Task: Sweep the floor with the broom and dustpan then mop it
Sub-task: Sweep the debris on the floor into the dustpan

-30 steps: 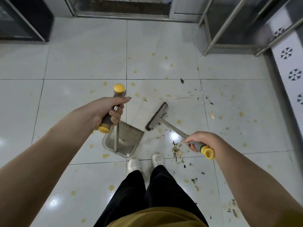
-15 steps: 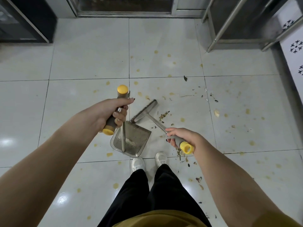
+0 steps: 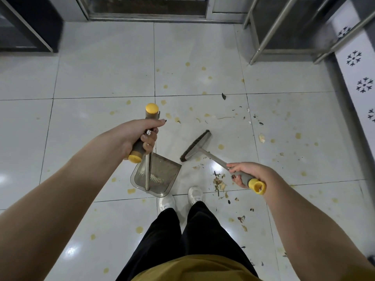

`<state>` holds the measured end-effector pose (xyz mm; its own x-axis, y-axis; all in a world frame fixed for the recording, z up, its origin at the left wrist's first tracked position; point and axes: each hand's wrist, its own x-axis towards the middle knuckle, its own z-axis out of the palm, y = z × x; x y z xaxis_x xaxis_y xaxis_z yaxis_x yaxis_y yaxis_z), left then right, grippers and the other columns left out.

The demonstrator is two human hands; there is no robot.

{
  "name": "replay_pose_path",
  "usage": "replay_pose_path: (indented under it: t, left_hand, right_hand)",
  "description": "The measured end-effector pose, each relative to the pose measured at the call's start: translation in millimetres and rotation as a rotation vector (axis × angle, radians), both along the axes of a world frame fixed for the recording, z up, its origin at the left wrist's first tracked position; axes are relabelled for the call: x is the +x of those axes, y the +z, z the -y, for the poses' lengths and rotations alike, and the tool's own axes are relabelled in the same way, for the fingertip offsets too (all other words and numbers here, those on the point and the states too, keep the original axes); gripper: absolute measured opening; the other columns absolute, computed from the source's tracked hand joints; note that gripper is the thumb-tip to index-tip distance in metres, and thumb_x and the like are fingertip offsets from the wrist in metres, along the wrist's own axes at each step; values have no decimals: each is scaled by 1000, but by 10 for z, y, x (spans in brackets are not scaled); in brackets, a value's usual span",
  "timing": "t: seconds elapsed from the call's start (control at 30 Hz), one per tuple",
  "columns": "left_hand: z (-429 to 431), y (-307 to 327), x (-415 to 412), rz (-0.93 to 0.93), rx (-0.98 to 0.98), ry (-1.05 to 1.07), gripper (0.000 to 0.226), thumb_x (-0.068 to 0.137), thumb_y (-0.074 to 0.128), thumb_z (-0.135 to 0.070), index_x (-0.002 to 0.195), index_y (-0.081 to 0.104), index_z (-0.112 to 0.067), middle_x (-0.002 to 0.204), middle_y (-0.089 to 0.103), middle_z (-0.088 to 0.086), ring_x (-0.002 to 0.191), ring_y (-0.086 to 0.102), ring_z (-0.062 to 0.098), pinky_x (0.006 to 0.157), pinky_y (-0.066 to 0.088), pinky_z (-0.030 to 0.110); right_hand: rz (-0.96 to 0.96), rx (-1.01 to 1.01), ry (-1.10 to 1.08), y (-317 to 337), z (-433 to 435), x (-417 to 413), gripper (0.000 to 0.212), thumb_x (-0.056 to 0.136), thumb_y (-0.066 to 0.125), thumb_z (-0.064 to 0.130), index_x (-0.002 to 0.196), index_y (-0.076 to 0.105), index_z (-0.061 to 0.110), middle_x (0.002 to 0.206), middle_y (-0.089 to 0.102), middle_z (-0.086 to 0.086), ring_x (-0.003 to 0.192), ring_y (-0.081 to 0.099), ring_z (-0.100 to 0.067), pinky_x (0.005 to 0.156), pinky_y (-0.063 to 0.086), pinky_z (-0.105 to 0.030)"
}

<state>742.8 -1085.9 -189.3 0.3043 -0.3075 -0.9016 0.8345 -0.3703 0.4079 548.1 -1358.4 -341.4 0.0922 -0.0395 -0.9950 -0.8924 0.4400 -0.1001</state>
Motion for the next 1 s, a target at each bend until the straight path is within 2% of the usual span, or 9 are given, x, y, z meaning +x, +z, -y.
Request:
replay_pose_path:
  t: [0.1, 0.3, 0.47, 0.53, 0.7, 0.8, 1.0]
  left_hand:
    - [38, 20, -31, 22, 1, -27, 35, 86, 65, -35, 65, 41, -19, 42, 33, -9, 27, 27, 1, 29, 25, 10]
    - [-18, 31, -7, 15, -8, -58, 37, 87, 64, -35, 63, 39, -20, 41, 31, -10, 26, 26, 1, 29, 24, 9]
    - [-47, 6, 13, 21, -14, -79, 37, 87, 63, -35, 64, 38, -19, 39, 31, -10, 25, 26, 1, 28, 24, 9]
    - [-44, 3, 22, 16, -12, -85, 37, 87, 62, -35, 64, 38, -20, 38, 31, -10, 24, 26, 1, 29, 24, 9]
    - [-27, -7, 60, 5, -5, -103, 38, 87, 63, -36, 63, 38, -20, 40, 30, -10, 25, 25, 1, 28, 23, 9]
    - [-15, -13, 54, 9, -10, -133, 37, 86, 64, -35, 64, 38, -20, 42, 30, -10, 25, 25, 1, 28, 23, 10]
    - [25, -23, -27, 6, -17, -192, 37, 86, 64, -35, 64, 39, -20, 42, 30, -10, 25, 26, 1, 29, 24, 10]
  right_hand:
    - [-9, -42, 41, 67, 71, -58, 35, 91, 55, 3, 121, 60, 22, 90, 46, -12, 35, 45, -10, 36, 46, -18]
    - [100, -49, 167, 212, -103, 77, 47, 93, 49, -2, 130, 44, 26, 80, 45, -10, 34, 45, -7, 36, 44, -17]
    - [148, 66, 116, 229, -299, 340, 6, 97, 49, 11, 98, 44, 9, 71, 45, -9, 32, 44, -6, 35, 44, -15]
    - [116, 50, 152, 160, -424, 459, 13, 96, 54, 15, 92, 46, 7, 71, 47, -9, 31, 45, -6, 34, 45, -16]
    - [12, 38, 184, 5, -540, 448, 21, 94, 57, 22, 92, 47, 4, 69, 49, -8, 36, 48, -10, 40, 47, -19]
    - [-45, 42, 95, -18, -373, 125, 21, 93, 58, 22, 91, 50, 2, 64, 51, -9, 36, 48, -9, 38, 47, -20]
    - [-119, 6, -78, 38, -47, -554, 18, 91, 60, 18, 93, 48, 4, 68, 49, -10, 34, 49, -12, 33, 45, -19]
